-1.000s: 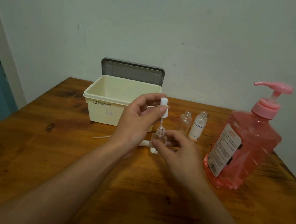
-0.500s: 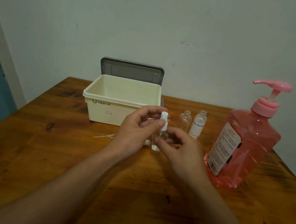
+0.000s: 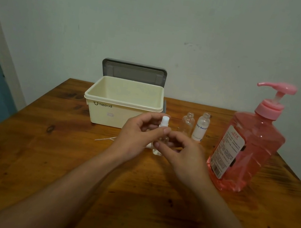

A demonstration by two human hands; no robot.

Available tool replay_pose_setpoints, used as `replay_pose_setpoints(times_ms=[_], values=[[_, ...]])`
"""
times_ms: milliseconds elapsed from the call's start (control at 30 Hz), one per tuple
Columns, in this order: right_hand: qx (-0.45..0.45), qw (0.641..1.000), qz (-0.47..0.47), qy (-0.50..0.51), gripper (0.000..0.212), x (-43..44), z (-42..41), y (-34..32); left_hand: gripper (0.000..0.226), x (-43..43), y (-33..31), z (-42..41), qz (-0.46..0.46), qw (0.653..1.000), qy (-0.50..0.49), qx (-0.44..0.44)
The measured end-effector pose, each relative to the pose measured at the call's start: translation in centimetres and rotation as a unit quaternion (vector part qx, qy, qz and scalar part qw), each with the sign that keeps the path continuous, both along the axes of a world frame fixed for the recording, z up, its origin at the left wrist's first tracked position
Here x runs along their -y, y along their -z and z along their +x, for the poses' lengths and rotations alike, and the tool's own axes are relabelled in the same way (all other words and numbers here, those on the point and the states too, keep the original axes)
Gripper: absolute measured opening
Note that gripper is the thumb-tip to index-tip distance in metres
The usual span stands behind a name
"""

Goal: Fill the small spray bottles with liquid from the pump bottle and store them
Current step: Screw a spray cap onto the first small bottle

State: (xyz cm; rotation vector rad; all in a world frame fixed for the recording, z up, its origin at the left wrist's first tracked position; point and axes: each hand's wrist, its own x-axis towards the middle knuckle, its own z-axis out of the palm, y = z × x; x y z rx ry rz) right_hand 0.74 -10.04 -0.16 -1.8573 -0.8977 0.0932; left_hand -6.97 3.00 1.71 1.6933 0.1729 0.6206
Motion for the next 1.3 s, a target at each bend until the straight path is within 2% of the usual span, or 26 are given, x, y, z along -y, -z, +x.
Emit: replay_pose_setpoints(times_ms=[267,400,600,767,1300], values=[[0.004,1.0,-0.003,-0.001,0.024,-0.02,0.15,0.25,0.03,0.08,0.45,0.05,-0.019,1.0,0.014,-0.007],[-0.009,1.0,-0.001,-0.012,0.026,-0.01,0.11,0.12,0.03,-0.09,0.54,0.26,-0.004,1.0,-0.015,-0.012],[-0.013,1.0,0.0,-0.017,0.03,-0.03,0.4,0.06,0.034,-0.51,0.73,-0.01,0.006,1.0,-0.007,-0.01],[-0.016,1.0,0.006,-0.025,0.023,-0.01,0.22,0.04,0.031,-0.15,0.62,0.05,-0.003,1.0,0.001,-0.005],[-0.026,0.999,0.007,-0.04,0.022,0.22,0.21,-0.08,0.033,-0.19,0.7,0.24,0.011,1.0,-0.017,-0.003]])
